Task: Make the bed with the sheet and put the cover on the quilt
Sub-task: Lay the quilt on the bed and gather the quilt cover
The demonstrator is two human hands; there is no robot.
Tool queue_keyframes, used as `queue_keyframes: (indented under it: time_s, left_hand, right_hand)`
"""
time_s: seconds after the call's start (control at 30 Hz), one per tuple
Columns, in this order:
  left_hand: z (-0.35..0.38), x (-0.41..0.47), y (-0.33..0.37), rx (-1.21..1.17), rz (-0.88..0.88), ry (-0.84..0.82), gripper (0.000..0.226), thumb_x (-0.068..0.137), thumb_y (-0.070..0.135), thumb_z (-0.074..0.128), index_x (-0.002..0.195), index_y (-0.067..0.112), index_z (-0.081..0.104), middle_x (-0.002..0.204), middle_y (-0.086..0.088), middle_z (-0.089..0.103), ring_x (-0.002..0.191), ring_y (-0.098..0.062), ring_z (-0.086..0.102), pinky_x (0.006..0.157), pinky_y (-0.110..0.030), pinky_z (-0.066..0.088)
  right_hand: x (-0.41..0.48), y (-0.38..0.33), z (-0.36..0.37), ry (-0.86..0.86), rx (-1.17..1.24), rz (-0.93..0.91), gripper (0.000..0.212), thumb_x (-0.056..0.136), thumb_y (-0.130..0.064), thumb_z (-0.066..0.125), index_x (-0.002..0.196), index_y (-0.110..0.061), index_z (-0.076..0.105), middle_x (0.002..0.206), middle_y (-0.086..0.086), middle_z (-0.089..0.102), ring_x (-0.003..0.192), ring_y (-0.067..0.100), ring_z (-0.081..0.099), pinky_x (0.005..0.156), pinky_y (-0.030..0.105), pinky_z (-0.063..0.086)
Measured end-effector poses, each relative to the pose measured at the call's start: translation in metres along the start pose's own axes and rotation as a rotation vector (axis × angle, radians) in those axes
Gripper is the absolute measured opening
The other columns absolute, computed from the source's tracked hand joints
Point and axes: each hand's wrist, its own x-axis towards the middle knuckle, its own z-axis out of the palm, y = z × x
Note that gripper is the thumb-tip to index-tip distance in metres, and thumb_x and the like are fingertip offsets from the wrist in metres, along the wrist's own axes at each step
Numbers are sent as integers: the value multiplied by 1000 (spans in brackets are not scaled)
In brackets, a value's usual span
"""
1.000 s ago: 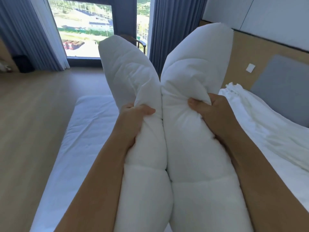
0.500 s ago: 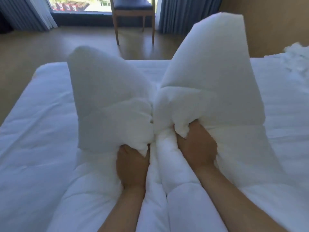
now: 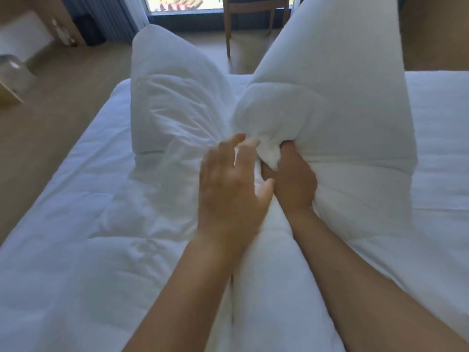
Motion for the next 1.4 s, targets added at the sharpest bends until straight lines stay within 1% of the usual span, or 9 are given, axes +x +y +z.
queue_keyframes:
  time_s: [0.13,0.33,0.53,0.67,0.73,0.83,1.03,1.27,1.4]
  left_hand:
    - [7,-2,58,-119,-475,-155,89,78,62,31,147,6,25,151,-15,31,139,-25,28,113,-35,20]
    - [81,-48,234,-283,-475,-377,93,70,65,4,150,20,20,156,-3,22,143,-18,16,114,-37,10]
    - [111,-92,372,-972,-632,-664,38,98,25,45,132,12,53,135,-4,53,128,-18,46,94,-7,30]
    - [92,-122,332,-279,-416,-262,57,81,32,56,132,7,50,136,-13,50,133,-31,39,109,-41,28]
    - [81,-128,298,8,-588,-437,87,79,51,61,148,15,23,154,-13,21,145,-31,9,114,-51,9]
    - [71,-126,256,85,-934,-714,123,61,75,64,149,24,-6,157,-12,5,145,-29,1,113,-56,1]
    - [92,-140,213,-7,-1030,-824,134,51,81,65,149,9,9,151,-15,26,139,-32,26,113,-48,21]
    - [85,-123,214,-484,-1085,-848,51,67,43,80,106,14,66,91,-1,68,79,-18,64,67,-30,51]
    - [83,-116,286,-699,-1012,-792,28,73,32,77,97,18,70,96,-6,73,89,-24,69,84,-40,54]
  right_hand:
    - [-11,25,-68,-27,104,-77,38,91,-38,53,121,-16,45,98,8,64,99,32,58,68,28,27]
    - [-34,171,-193,16,169,188,57,86,-54,54,120,-11,42,106,9,58,102,31,57,74,32,38]
    - [-72,278,-328,98,-111,408,59,96,-33,47,145,-11,23,143,23,30,130,40,33,104,46,30]
    - [-116,266,-313,-431,-260,204,66,91,-59,38,149,-37,14,158,8,8,145,29,7,114,50,11]
    - [-138,262,-280,-637,-423,129,75,85,-72,32,147,-46,-3,159,4,-12,144,31,-15,110,60,-4]
    - [-155,270,-244,-619,-535,64,84,78,-82,24,144,-48,-15,156,5,-24,140,36,-27,103,67,-14]
    - [-156,286,-214,-546,-585,66,99,51,-89,-2,140,-51,-21,155,3,-29,139,35,-30,102,67,-16]
    - [-164,296,-232,-668,-430,-67,101,49,-93,16,123,-55,-41,149,-7,-39,136,21,-38,105,63,-23]
    - [-183,292,-262,-736,-270,-268,119,60,-77,57,117,-57,-46,138,-2,-53,132,21,-44,108,53,-23]
